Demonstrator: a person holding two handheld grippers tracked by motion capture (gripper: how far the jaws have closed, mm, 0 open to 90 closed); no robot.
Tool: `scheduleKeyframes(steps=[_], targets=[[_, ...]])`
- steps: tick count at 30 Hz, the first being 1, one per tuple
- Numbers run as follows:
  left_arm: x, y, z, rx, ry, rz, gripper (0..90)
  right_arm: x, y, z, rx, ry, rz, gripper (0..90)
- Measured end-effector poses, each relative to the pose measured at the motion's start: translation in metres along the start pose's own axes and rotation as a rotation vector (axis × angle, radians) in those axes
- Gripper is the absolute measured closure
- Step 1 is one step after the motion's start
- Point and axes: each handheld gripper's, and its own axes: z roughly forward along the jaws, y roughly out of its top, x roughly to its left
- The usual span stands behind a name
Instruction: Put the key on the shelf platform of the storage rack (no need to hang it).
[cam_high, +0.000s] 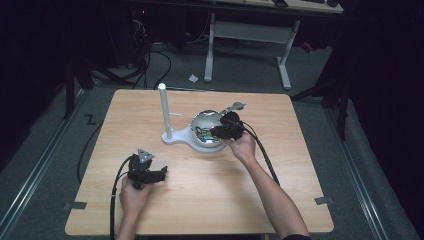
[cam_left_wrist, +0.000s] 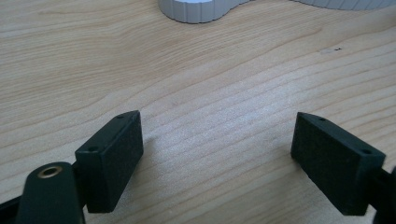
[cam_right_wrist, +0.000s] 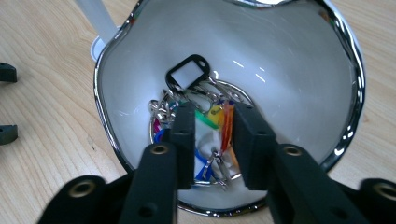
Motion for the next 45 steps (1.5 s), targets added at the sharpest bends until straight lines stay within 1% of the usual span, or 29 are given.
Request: scheduleKeyframes(steps=[1,2,5,8,10,12,13,14,18,21,22,24,26,28,31,35,38,45], targets=[[0.000,0.000,0.000,0.000,0.000,0.000,17.2,0.000,0.000,0.000,0.000,0.000,0.000,68.8],[0.000,0.000,0.000,0.000,0.000,-0.001,17.2,-0.001,-0.001,0.000,0.001,-0.001,0.003,66.6],[0.000,0.000,0.000,0.000,0.001,-0.001,17.2,0.000,-0.003,-0.003,-0.023,0.004,0.010,63.2],[0.000,0.000,0.000,-0.001,0.001,-0.002,17.2,0.002,-0.003,-0.006,-0.038,0.004,-0.008,60.1],[0.000,0.000,0.000,-0.001,0.001,-0.002,17.3,0.003,-0.003,-0.010,-0.050,0.009,-0.019,58.4],[0.000,0.000,0.000,-0.001,0.001,-0.002,17.3,0.004,-0.002,-0.013,-0.056,0.008,-0.020,57.1],[0.000,0.000,0.000,-0.001,0.001,-0.003,17.3,0.004,-0.002,-0.017,-0.072,0.002,-0.022,55.0],[0.000,0.000,0.000,-0.001,0.002,-0.004,17.3,0.004,-0.002,-0.017,-0.072,0.002,-0.022,55.0],[0.000,0.000,0.000,-0.001,0.001,-0.001,17.3,0.001,-0.005,-0.028,-0.110,-0.003,-0.011,52.0],[0.000,0.000,0.000,-0.001,0.001,-0.003,17.3,-0.002,-0.007,-0.034,-0.124,-0.001,0.006,51.0],[0.000,0.000,0.000,-0.001,0.002,-0.004,17.3,-0.004,-0.009,-0.039,-0.133,-0.009,0.010,50.7],[0.000,0.000,0.000,-0.001,0.002,-0.004,17.3,-0.005,-0.009,-0.041,-0.137,-0.011,0.011,50.7],[0.000,0.000,0.000,-0.001,0.002,-0.004,17.3,-0.007,-0.011,-0.046,-0.155,-0.012,0.012,50.7],[0.000,0.000,0.000,-0.001,0.002,-0.004,17.3,-0.008,-0.012,-0.051,-0.160,-0.016,0.017,50.6],[0.000,0.000,0.000,-0.001,0.002,-0.004,17.3,-0.008,-0.012,-0.058,-0.175,-0.018,0.015,50.6],[0.000,0.000,0.000,-0.001,0.002,-0.005,17.3,-0.006,-0.012,-0.067,-0.193,-0.020,0.001,50.5],[0.000,0.000,0.000,-0.001,0.002,-0.004,17.3,-0.005,-0.013,-0.072,-0.195,-0.011,0.000,50.0],[0.000,0.000,0.000,-0.001,0.002,-0.005,17.3,-0.004,-0.015,-0.088,-0.209,-0.033,-0.007,49.5]])
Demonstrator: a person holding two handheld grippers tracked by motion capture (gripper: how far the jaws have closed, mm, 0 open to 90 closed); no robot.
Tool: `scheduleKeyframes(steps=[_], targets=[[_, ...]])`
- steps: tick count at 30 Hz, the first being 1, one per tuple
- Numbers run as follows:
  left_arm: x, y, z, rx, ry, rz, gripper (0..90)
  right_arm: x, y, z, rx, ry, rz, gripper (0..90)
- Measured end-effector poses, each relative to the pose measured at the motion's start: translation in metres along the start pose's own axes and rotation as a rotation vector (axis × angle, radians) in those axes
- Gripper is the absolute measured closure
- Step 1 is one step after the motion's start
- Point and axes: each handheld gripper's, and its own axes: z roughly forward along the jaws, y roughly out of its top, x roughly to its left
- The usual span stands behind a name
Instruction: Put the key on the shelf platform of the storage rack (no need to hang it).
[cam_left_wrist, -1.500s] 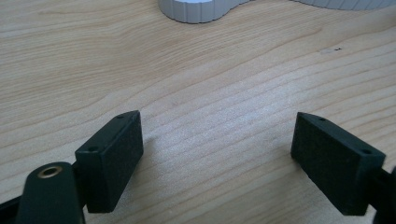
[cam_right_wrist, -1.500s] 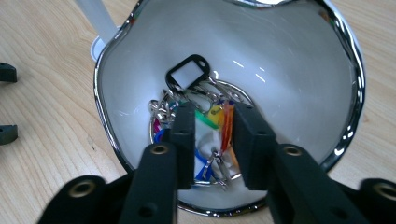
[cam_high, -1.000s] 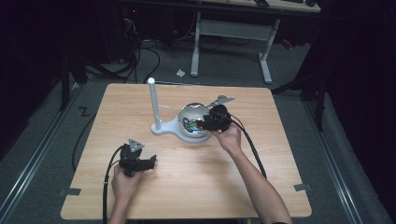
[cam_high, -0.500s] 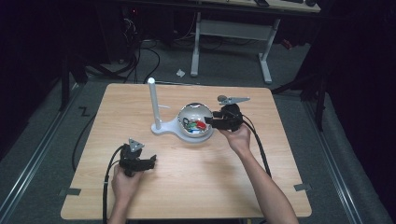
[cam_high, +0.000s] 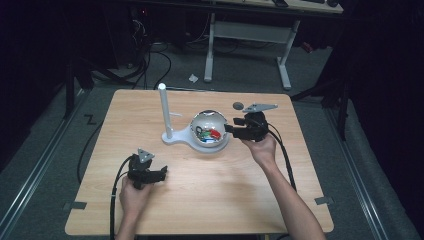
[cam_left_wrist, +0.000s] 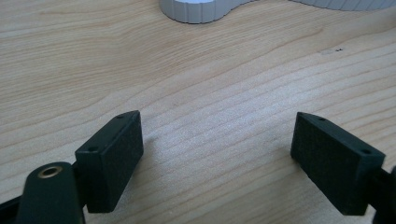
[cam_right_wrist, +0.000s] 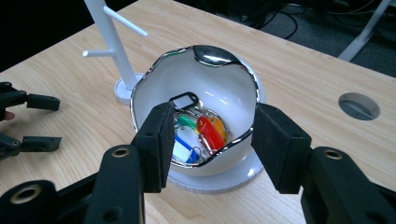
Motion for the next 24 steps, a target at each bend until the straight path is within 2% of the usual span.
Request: scheduleKeyframes(steps=[10,13,24], targets=[[0.000,0.000,0.000,0.000,0.000,0.000,17.3,-0.004,-0.002,-0.021,-0.006,-0.023,-0.011,49.2],[0.000,0.000,0.000,0.000,0.000,0.001,17.3,-0.005,-0.003,-0.028,-0.023,-0.027,-0.013,49.5],[-0.001,0.000,0.000,0.001,0.005,-0.009,17.3,-0.014,-0.017,-0.045,-0.032,-0.032,0.032,49.1]])
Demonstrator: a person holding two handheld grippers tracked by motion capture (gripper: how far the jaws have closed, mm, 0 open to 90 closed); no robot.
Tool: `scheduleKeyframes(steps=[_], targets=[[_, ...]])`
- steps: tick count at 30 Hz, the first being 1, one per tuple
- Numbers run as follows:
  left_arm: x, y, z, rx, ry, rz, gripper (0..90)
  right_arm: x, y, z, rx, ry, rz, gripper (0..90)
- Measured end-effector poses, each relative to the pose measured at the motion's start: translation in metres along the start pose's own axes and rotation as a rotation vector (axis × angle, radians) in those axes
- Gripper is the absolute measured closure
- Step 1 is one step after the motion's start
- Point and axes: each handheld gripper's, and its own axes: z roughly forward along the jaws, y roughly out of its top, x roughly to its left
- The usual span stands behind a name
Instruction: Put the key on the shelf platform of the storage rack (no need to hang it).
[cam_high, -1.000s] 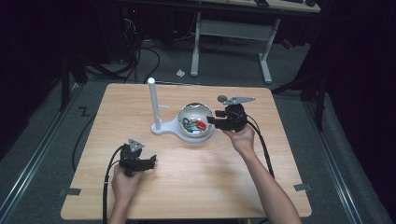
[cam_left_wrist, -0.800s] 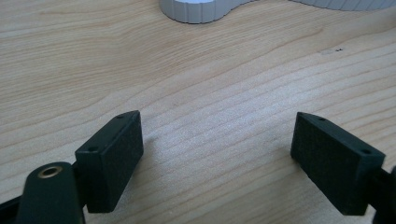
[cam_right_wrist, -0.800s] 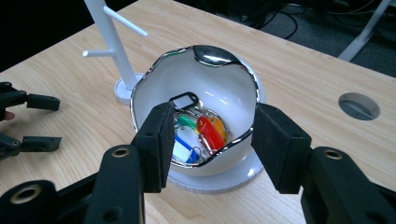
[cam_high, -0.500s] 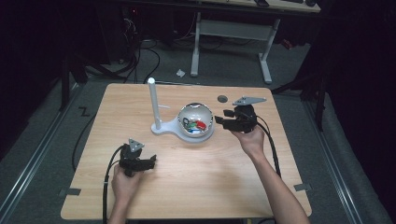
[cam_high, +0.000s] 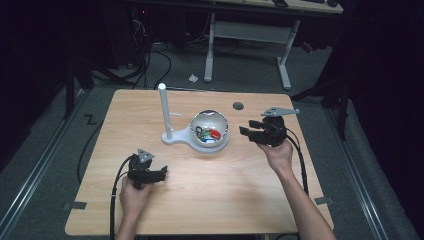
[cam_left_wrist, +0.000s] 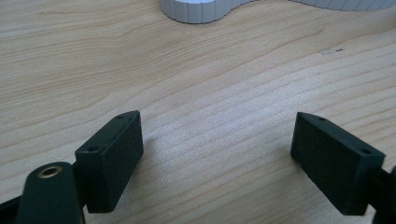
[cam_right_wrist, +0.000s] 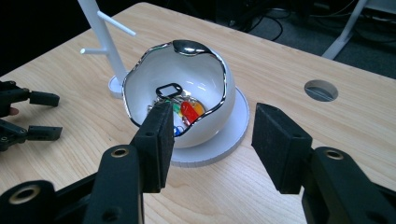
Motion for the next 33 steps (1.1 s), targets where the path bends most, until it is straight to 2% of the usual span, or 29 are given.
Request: scheduleKeyframes(steps=[3,8,12,24,33], targets=[[0.000,0.000,0.000,0.000,-0.001,0.003,17.3,-0.002,-0.007,-0.009,-0.022,-0.006,0.011,49.1],[0.000,0.000,0.000,0.000,0.000,0.000,17.3,-0.006,-0.014,-0.022,-0.022,-0.028,0.024,48.3],[0.000,0.000,0.000,0.000,-0.001,0.004,17.3,-0.006,-0.015,-0.034,-0.054,-0.035,0.026,48.3],[0.000,0.000,0.000,-0.002,-0.003,0.006,17.3,-0.003,-0.029,-0.052,-0.052,-0.048,0.018,48.2],[0.000,0.000,0.000,0.000,0.000,-0.001,17.3,0.003,-0.032,-0.071,-0.076,-0.049,0.002,48.1]])
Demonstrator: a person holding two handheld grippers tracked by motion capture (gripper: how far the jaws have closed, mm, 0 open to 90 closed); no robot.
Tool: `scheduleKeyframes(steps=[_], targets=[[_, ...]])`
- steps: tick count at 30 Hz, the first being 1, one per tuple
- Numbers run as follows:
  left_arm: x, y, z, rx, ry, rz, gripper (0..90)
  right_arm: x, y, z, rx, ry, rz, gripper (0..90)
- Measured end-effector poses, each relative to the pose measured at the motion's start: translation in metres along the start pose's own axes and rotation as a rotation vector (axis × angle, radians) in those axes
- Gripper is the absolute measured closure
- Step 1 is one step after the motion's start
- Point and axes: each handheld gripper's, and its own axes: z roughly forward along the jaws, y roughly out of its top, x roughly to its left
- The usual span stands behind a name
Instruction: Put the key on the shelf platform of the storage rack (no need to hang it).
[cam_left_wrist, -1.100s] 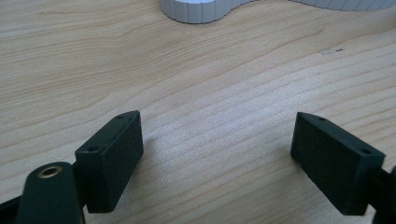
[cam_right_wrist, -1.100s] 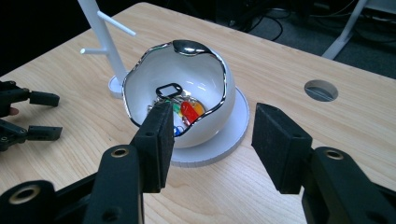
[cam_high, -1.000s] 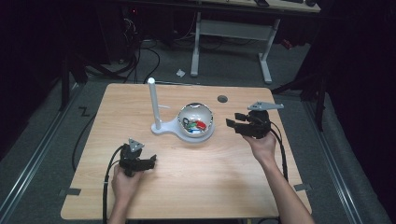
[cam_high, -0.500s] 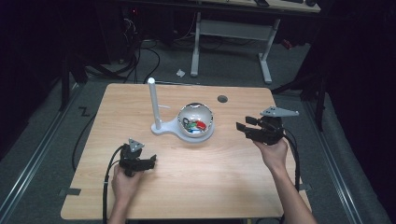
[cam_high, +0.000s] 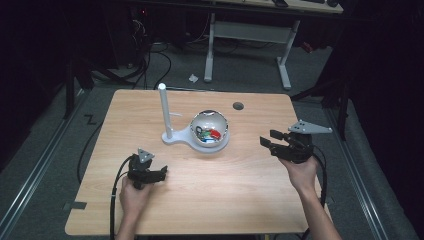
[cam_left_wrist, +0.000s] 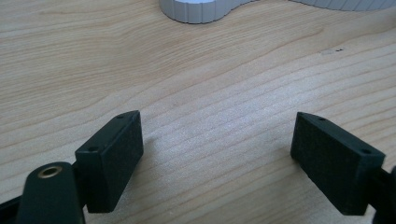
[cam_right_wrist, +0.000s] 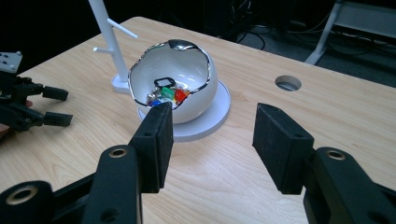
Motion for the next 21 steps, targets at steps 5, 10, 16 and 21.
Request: scheduleKeyframes(steps=[5,10,16,21], targets=[[0.000,0.000,0.000,0.000,-0.001,0.002,17.3,-0.001,-0.011,-0.005,-0.002,0.002,0.023,48.4],[0.000,0.000,0.000,0.000,-0.001,0.003,17.3,-0.002,-0.022,-0.012,-0.003,-0.005,0.039,48.3],[0.001,0.000,0.000,-0.002,-0.005,0.012,17.3,-0.002,-0.033,-0.020,-0.011,-0.006,0.055,48.2],[0.001,0.000,0.000,-0.002,-0.005,0.011,17.3,-0.002,-0.040,-0.021,-0.013,-0.005,0.071,48.2]])
